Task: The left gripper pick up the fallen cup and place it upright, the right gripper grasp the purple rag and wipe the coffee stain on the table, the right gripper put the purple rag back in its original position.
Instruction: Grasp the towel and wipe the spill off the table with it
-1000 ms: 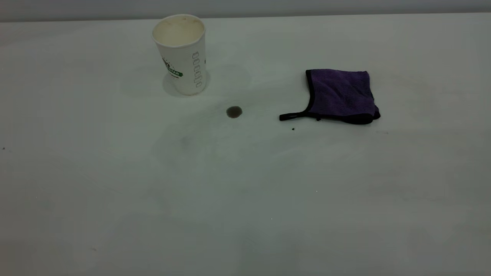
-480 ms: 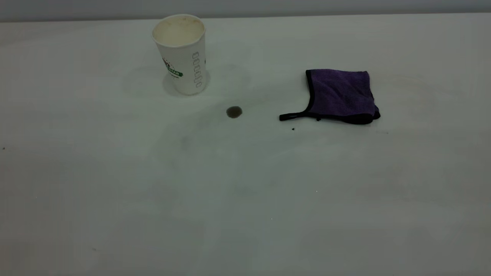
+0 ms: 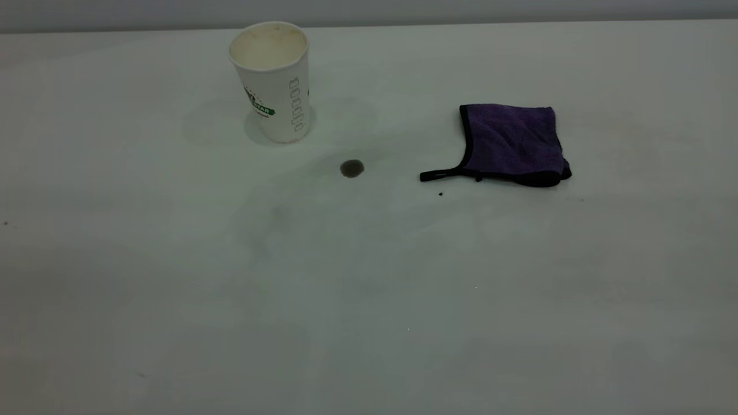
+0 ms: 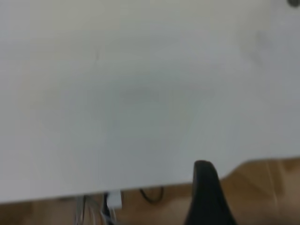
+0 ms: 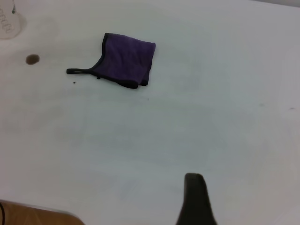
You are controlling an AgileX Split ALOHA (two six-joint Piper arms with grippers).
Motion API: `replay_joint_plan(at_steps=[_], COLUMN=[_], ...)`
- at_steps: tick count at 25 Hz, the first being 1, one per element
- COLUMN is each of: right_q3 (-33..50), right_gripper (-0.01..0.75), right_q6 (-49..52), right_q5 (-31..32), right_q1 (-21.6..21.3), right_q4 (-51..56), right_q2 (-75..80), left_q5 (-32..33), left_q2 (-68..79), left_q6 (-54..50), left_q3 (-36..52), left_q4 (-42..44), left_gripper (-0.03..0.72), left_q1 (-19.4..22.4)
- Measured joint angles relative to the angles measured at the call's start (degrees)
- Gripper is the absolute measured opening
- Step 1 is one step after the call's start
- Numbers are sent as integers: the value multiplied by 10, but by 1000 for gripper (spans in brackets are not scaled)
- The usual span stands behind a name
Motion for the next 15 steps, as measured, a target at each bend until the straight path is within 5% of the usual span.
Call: replay_joint_plan(at_steps=[15], right_q3=[0], right_gripper=[588], right_q6=[0], right_q5=[0], right_q1=[0], right_q4=[0], right_q2=[0], left_q5=[7], left_q2=[-84], left_q6=[-26], left_q3=[3], left_q4=[12], left_gripper=[542], left_q1=[-16])
